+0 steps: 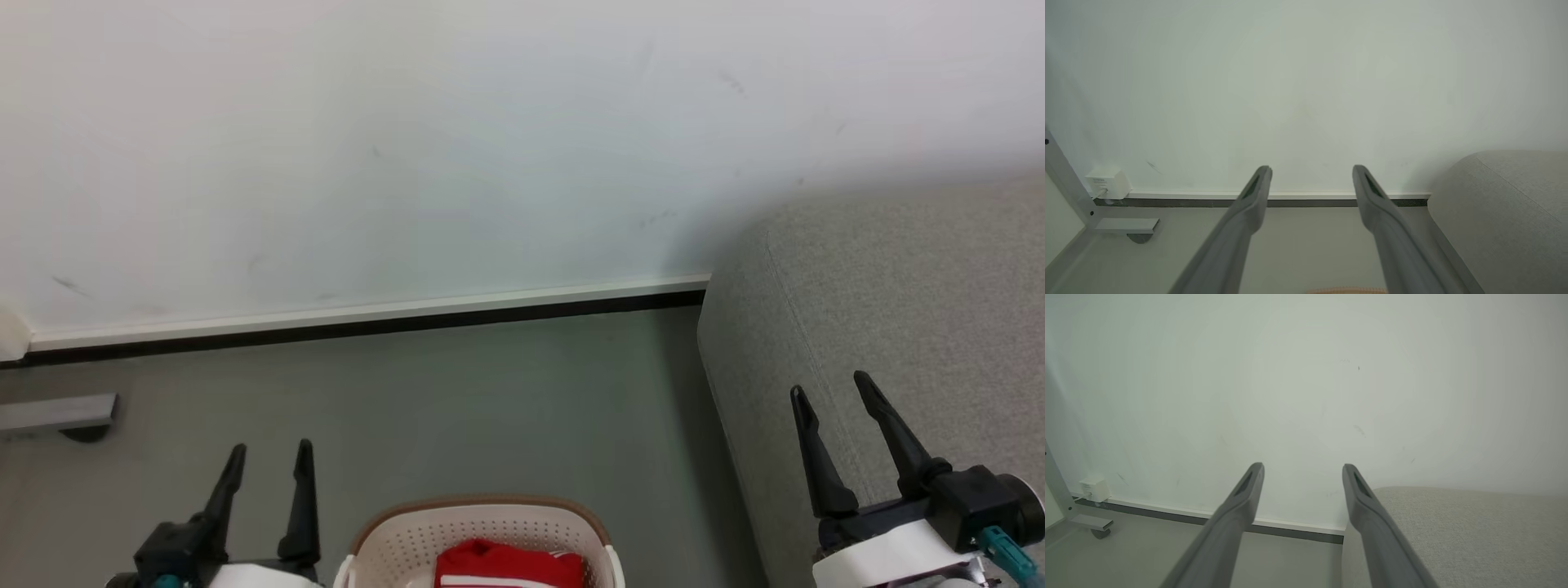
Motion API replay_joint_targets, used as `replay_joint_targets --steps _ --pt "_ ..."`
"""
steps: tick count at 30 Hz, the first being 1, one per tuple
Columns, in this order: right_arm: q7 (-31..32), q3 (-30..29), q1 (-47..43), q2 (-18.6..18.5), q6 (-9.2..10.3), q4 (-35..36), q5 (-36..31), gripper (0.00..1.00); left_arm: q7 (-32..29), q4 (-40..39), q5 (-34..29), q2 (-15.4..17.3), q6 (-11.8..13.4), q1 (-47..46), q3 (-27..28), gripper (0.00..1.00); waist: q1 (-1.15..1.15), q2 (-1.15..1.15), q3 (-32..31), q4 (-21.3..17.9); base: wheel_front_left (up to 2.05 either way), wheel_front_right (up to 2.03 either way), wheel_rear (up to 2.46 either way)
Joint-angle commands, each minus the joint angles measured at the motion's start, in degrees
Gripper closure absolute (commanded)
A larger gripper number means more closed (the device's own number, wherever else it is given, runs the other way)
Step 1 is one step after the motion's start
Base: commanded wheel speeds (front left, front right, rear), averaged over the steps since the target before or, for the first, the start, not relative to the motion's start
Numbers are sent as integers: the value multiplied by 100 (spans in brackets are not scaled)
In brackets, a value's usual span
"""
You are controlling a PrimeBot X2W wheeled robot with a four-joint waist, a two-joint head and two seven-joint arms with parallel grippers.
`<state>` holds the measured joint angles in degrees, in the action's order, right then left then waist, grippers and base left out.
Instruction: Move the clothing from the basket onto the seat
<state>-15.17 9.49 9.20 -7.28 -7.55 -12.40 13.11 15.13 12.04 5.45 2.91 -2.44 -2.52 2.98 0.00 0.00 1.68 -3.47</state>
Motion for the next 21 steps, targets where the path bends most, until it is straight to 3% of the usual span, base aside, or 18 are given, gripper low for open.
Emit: replay_joint_targets --steps 1,11,21 --pt "3 -20 76 -21 12 48 -38 0 4 12 121 24 -24 -122 -6 0 0 0 136 -48 0 0 0" --pt "3 -227 476 87 12 288 -74 0 4 449 386 13 -275 -651 -226 0 0 0 984 -269 0 0 0" --pt "4 -533 1028 191 12 687 41 0 -374 1959 569 28 -436 -1585 -736 0 0 0 1857 -514 0 0 0"
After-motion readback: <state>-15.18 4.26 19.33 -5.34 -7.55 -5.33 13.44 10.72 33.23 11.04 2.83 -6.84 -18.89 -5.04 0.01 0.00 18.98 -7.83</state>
